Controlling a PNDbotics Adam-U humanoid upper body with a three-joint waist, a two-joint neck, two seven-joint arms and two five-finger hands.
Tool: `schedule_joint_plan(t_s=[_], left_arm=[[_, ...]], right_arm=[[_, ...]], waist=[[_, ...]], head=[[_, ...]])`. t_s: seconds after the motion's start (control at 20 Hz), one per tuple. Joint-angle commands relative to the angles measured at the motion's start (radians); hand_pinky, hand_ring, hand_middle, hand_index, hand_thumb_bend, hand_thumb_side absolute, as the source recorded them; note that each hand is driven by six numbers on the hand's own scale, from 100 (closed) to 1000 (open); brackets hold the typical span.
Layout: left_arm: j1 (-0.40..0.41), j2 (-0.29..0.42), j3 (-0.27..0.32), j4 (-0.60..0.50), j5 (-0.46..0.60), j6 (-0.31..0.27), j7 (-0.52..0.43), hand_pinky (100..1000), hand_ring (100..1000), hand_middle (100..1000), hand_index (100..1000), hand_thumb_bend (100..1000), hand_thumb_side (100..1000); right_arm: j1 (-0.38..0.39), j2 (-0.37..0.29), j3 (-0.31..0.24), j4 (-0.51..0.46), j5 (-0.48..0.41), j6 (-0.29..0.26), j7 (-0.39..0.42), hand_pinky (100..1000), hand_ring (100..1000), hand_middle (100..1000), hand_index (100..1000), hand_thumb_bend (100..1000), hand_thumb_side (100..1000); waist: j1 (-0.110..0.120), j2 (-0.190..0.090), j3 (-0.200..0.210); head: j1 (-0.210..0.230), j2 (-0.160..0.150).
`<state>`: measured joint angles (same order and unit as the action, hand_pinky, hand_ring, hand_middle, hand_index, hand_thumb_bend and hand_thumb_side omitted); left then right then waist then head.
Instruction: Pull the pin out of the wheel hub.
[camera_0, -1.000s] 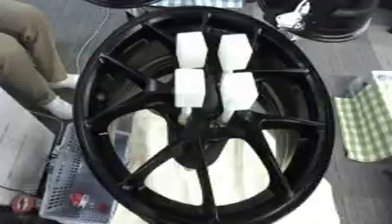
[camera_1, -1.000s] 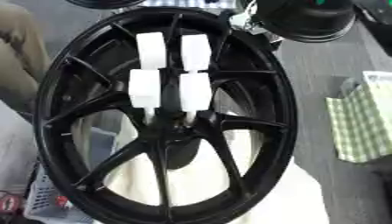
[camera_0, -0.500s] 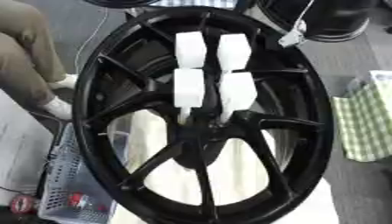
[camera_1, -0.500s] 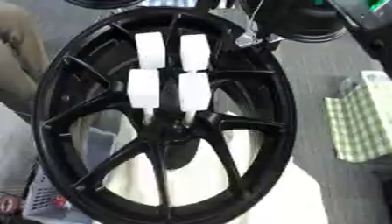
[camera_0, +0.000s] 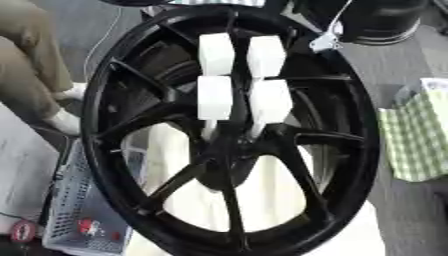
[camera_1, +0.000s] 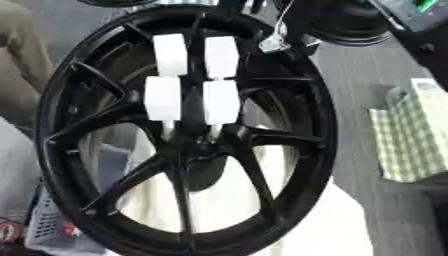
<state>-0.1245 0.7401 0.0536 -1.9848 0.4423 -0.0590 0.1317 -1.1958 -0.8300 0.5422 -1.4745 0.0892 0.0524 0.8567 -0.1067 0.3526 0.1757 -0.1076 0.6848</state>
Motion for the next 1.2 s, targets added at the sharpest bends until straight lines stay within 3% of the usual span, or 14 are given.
schedule_joint_plan(t_s=[0.05,0.25,0.85,1.2], left_arm=[[-0.003,0.021,0.009,-0.015,0.005,0.003,0.000,853,880,783,818,178,917],[-0.003,0.016,0.009,-0.015,0.007,0.006,0.001,853,880,782,814,179,918],[-0.005,0.008,0.011,-0.015,0.019,0.009,0.004,854,879,779,809,183,920],[-0.007,0.005,0.008,-0.015,0.024,0.011,0.001,855,879,778,809,185,922]], right_arm=[[-0.012,-0.027,-0.010,-0.023,-0.006,0.018,-0.034,840,907,815,899,218,175],[0.001,-0.029,0.004,-0.037,-0.006,0.038,-0.064,840,907,816,901,203,209],[0.019,-0.030,0.014,-0.059,-0.053,0.058,-0.044,833,907,815,903,137,291],[0.019,-0.024,0.023,-0.060,-0.041,0.062,-0.033,841,915,825,909,159,303]], waist=[[0.007,-0.023,0.000],[0.002,-0.020,0.003],[-0.004,-0.011,0.009],[-0.007,-0.007,0.013]], head=[[-0.004,0.006],[-0.006,0.012],[-0.007,0.033],[-0.011,0.038]])
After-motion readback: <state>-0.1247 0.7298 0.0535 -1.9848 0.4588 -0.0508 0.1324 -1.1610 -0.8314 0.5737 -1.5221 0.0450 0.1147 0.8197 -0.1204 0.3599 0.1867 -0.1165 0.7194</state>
